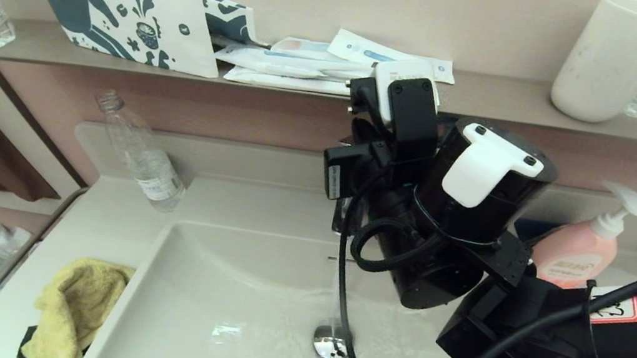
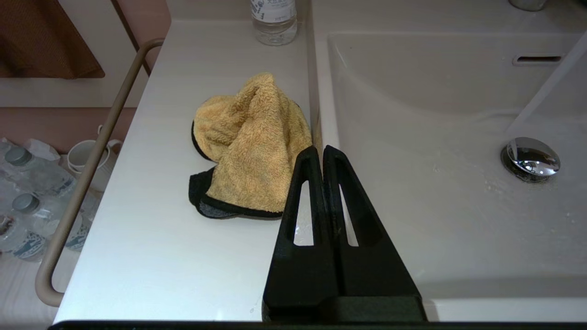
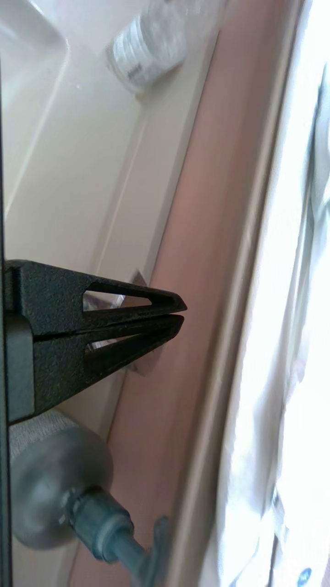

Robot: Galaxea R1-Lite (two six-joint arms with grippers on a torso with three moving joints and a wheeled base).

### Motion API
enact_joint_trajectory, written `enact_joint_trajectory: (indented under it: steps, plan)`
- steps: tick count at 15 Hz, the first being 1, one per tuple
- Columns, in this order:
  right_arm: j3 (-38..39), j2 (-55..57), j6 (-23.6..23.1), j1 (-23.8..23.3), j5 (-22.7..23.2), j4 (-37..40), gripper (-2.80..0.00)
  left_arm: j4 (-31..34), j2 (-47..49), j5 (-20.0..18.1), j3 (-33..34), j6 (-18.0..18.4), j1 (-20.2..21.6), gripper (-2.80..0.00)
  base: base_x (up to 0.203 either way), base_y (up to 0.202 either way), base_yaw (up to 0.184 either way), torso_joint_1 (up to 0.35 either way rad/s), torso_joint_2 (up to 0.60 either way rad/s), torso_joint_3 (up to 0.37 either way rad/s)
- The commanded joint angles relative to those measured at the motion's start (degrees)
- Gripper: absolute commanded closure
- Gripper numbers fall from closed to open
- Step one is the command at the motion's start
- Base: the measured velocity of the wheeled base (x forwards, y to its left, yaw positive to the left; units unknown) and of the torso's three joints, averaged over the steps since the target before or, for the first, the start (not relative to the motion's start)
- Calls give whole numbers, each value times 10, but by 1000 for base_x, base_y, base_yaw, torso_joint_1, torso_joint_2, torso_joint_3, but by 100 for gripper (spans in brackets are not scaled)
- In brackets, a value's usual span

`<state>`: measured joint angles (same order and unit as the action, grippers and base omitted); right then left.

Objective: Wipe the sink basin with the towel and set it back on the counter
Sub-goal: Turn off the faucet

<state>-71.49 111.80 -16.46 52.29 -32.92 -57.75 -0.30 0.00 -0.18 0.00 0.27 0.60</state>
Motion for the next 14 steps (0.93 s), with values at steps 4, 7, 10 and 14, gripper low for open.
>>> enact_joint_trajectory:
  steps: [4, 7, 10, 14]
  plan:
    - [-1, 7, -4, -11, 3, 3, 0, 0, 1, 0, 0, 0, 0, 0, 0, 0, 0, 0, 0, 0]
    - [-1, 11, -4, -11, 5, 30, 0, 0, 1, 0, 0, 0, 0, 0, 0, 0, 0, 0, 0, 0]
    - [4, 6, -3, -11, 1, 54, 0, 0, 1, 0, 0, 0, 0, 0, 0, 0, 0, 0, 0, 0]
    - [37, -30, -1, 0, -1, 117, 0, 0, 1, 0, 0, 0, 0, 0, 0, 0, 0, 0, 0, 0]
